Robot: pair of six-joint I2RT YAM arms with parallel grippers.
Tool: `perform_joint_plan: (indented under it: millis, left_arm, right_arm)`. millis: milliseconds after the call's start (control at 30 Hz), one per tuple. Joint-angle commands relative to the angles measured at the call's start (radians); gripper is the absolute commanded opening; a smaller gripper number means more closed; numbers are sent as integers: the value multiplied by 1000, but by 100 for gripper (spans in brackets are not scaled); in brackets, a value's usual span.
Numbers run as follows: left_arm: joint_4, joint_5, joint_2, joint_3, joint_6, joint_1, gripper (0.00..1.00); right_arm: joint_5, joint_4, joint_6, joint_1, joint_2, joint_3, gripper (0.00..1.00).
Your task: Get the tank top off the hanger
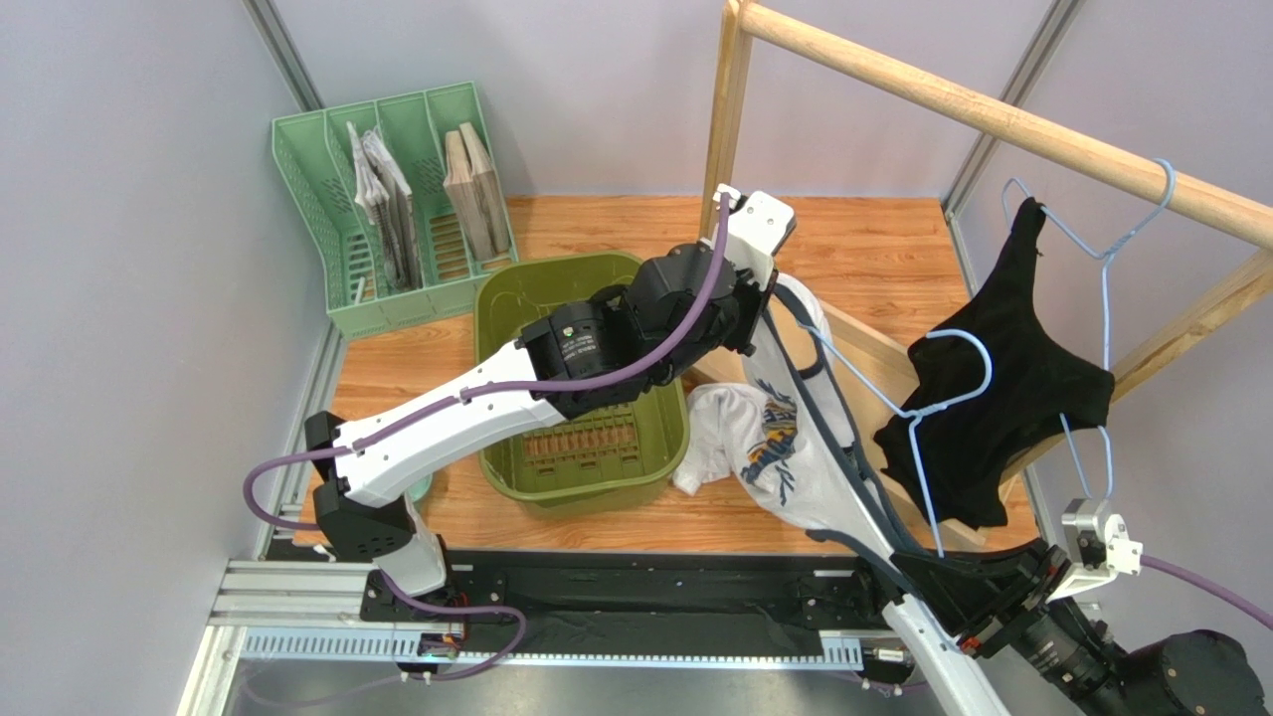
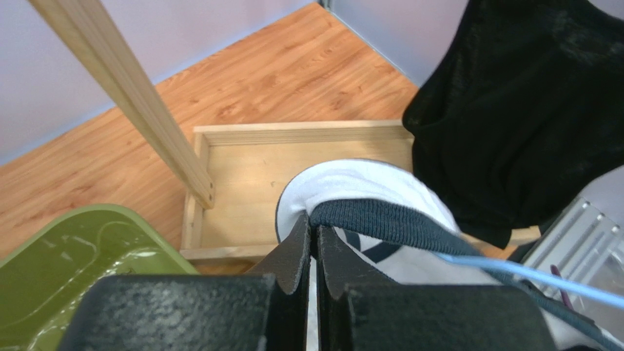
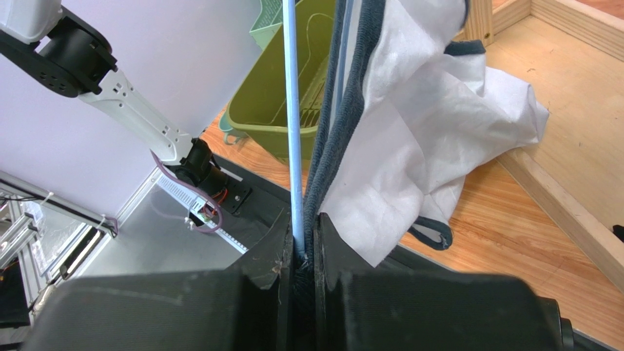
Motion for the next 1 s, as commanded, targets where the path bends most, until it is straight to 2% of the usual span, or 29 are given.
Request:
perform_joint_plan:
  millis: [0, 100, 467, 700, 967]
  left_arm:
    - [-35, -130, -2, 101, 18, 63, 0]
    - [-85, -66, -1, 99, -16, 120, 0]
    - [-72, 98, 12, -34, -90, 123, 0]
    - [29, 244, -60, -178, -111, 123, 0]
    - [160, 450, -191, -382, -169, 123, 0]
  right_arm:
    - [-114, -281, 4, 3, -36, 34, 0]
    - [-99, -280, -6, 2, -50, 81, 0]
    - [111, -185, 13, 2, 10, 181, 0]
    - [217, -79, 59, 0, 135, 140, 0]
    - [228, 111, 77, 2, 231, 77, 0]
